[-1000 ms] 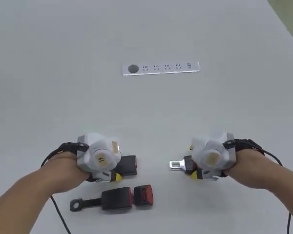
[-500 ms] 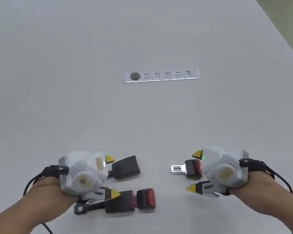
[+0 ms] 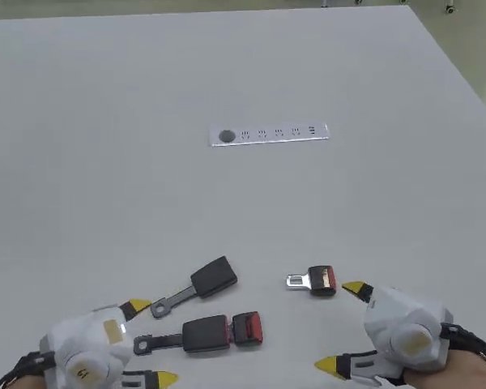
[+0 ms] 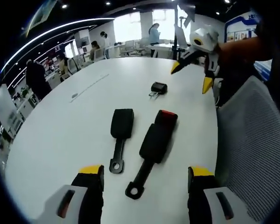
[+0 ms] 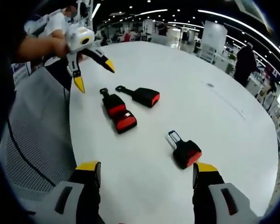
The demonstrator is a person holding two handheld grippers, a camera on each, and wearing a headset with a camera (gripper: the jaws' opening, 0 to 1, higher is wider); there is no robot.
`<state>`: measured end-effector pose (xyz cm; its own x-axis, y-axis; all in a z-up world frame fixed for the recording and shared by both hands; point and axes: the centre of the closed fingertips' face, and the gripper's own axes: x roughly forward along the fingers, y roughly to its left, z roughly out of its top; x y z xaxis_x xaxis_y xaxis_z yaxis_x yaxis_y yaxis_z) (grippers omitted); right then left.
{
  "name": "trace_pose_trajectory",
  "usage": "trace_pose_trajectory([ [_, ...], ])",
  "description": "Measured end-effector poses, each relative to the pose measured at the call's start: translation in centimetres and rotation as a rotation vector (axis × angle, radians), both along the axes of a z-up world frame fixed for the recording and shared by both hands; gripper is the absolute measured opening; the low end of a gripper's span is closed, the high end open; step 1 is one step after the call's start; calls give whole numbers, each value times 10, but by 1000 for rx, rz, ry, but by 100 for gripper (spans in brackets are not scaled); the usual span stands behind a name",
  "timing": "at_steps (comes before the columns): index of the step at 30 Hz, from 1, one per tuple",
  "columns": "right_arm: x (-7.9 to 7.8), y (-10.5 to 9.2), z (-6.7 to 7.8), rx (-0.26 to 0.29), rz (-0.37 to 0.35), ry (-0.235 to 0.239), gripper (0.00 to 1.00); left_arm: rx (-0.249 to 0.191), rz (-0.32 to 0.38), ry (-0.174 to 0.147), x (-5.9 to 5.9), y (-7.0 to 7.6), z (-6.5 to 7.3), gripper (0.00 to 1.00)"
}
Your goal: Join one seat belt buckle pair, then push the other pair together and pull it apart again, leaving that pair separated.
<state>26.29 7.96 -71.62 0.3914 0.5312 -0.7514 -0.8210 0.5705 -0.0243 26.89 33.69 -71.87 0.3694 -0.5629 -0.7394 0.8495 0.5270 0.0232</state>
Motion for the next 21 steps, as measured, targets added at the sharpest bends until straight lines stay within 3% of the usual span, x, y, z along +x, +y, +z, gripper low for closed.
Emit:
trace_pose_trajectory([
  [7, -2, -1, 6, 46, -61, -23, 93, -43, 115, -37, -5, 16, 7, 89],
  [11, 2, -4, 5, 35, -91, -46, 99, -73, 176, -50, -8, 17, 5, 100],
  [17, 3, -4, 5, 48, -147, -53, 99, -75, 202, -43, -14, 19, -5, 100],
  [19, 3, -4, 5, 48, -154, -56, 99, -93, 230, -56, -12, 22, -4, 100],
  [21, 2, -3, 6, 53, -165, -53, 99, -117, 244, -43, -14, 21, -4, 100],
])
